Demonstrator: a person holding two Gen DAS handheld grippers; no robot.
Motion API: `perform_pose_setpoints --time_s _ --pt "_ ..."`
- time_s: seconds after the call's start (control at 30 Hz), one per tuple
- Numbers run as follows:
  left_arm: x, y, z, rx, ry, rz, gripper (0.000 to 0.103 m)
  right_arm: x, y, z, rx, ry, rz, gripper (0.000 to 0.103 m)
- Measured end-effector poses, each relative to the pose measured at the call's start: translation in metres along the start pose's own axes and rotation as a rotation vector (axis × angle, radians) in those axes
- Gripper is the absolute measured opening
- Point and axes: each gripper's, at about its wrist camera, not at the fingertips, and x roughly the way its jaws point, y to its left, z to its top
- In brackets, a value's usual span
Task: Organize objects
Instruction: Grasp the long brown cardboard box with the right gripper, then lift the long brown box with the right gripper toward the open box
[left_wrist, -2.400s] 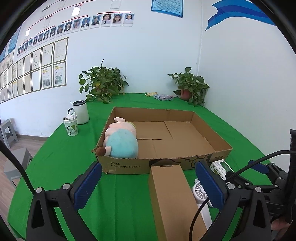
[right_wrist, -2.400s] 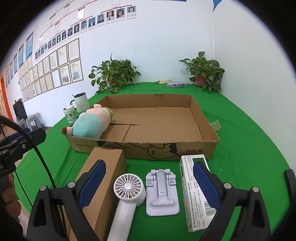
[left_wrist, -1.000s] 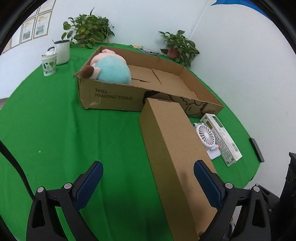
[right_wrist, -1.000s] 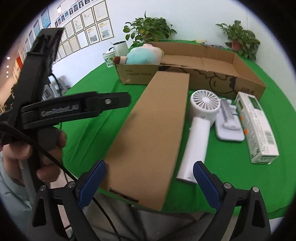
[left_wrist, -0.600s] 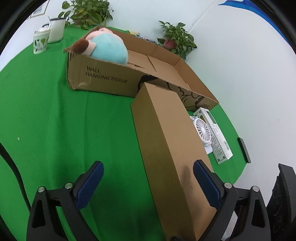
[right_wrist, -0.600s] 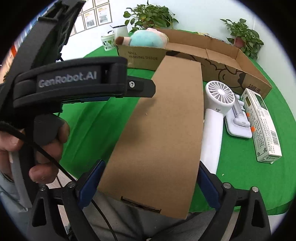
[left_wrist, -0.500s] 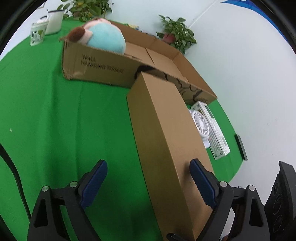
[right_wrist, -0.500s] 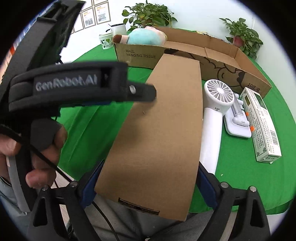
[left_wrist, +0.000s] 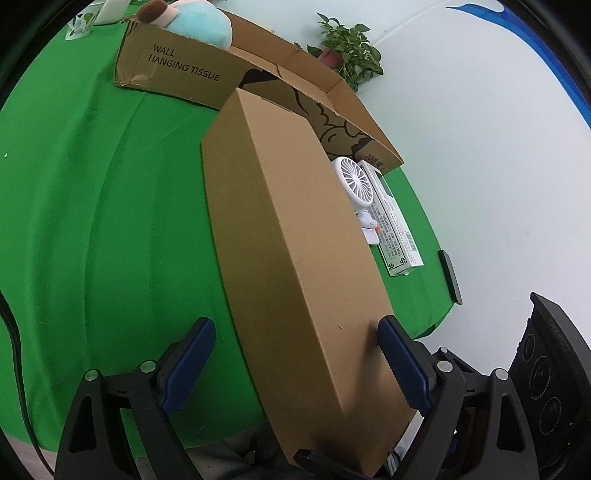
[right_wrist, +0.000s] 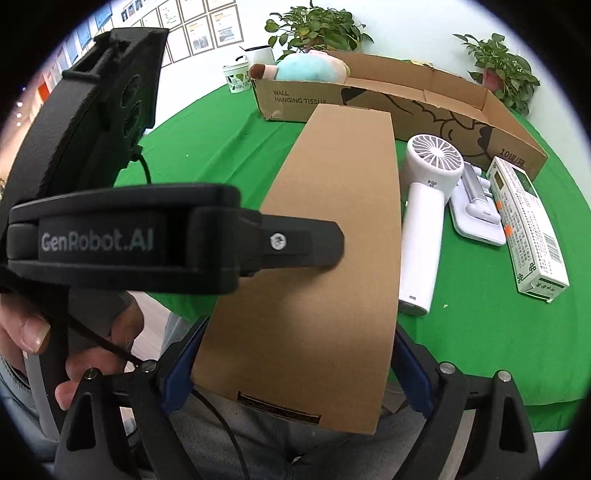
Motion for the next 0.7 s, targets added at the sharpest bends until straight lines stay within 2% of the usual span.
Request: perform_pose_setpoints --time_s 0.23,0.3,0.57,0.7 --pt "0.001 0.001 0.002 -0.028 -0.009 -0.017 0.089 -0.004 -0.009 0.003 0.073 -0.007 0.116 0.09" --pt "0.002 0.001 0.003 -0.04 -0.004 -0.041 0.081 -0.004 -0.009 0.002 0.076 -0.01 0.125 0.09" --pt "-0.007 -0.003 0.006 -0.037 -0.037 -0.032 0.08 -0.003 -0.008 0.007 0.071 -0.027 0.134 0.09" --pt "-0.02 -0.014 0.012 0.002 -0.074 -0.022 0.079 -0.011 -0.002 0.01 0.052 -0.076 0.131 0.089"
